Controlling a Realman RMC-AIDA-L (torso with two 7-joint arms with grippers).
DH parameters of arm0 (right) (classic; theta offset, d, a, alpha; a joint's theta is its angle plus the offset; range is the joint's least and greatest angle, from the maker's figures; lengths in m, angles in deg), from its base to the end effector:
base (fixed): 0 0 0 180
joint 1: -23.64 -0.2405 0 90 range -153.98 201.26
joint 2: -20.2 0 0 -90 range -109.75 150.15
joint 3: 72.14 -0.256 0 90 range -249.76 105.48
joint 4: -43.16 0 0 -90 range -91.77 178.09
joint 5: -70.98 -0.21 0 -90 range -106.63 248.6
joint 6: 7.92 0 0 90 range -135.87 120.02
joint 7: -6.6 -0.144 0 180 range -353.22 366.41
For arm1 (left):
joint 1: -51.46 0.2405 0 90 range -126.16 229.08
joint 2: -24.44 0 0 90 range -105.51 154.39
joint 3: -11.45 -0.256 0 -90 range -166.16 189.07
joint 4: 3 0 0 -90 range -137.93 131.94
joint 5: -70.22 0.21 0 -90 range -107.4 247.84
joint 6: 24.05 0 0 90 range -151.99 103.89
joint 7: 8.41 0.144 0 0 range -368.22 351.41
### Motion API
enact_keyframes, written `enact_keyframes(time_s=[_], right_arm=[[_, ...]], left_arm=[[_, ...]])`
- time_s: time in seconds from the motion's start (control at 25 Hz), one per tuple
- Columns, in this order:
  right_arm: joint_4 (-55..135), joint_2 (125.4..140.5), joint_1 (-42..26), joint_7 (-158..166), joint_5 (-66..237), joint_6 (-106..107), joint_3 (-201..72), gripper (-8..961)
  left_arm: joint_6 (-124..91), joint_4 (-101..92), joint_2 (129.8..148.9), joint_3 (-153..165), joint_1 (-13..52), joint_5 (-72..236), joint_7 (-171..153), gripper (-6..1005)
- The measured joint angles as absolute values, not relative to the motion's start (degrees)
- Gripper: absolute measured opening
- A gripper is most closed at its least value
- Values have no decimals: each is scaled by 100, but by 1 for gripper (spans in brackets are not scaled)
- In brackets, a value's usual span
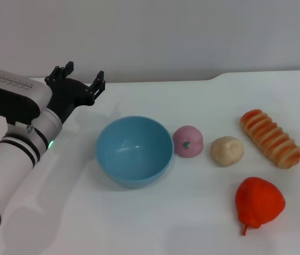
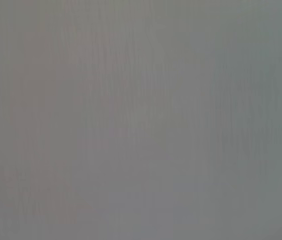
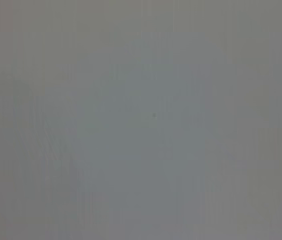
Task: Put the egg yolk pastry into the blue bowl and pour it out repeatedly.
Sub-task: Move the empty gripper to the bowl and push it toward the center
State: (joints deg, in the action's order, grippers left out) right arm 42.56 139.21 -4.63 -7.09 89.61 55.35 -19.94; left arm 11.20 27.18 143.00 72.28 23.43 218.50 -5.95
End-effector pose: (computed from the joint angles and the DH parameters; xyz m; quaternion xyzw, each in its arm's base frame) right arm 0.3680 0.3384 0.0222 -0.6224 0.3000 0.2710 0.6702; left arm -0.2575 0.3846 -0.0634 -0.7913 -0.2143 -0.2169 0.5300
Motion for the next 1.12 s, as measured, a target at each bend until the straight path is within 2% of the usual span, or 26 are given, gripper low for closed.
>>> enact_keyframes(time_s=[0.44,0.76,1.0,1.12], right_arm=[[4264,13929,-457,-711,8961,5536,-1996,527],[4267,13929,-448,-711,8962,5536,-2002,527],[4280,13933,-431,-712,8961,5536,-2003,528],[4281,13935,-430,-712,8959,5536,-2002,528]], left_arm=[[1119,2726,14300,7230,2350,21850,-595,731],[722,3554,14243,7476,2694,21851,-606,728],[-2517,5431,13970,8464,2900,22369,-490,727],[-3906,6165,13923,8918,2910,22596,-130,727]])
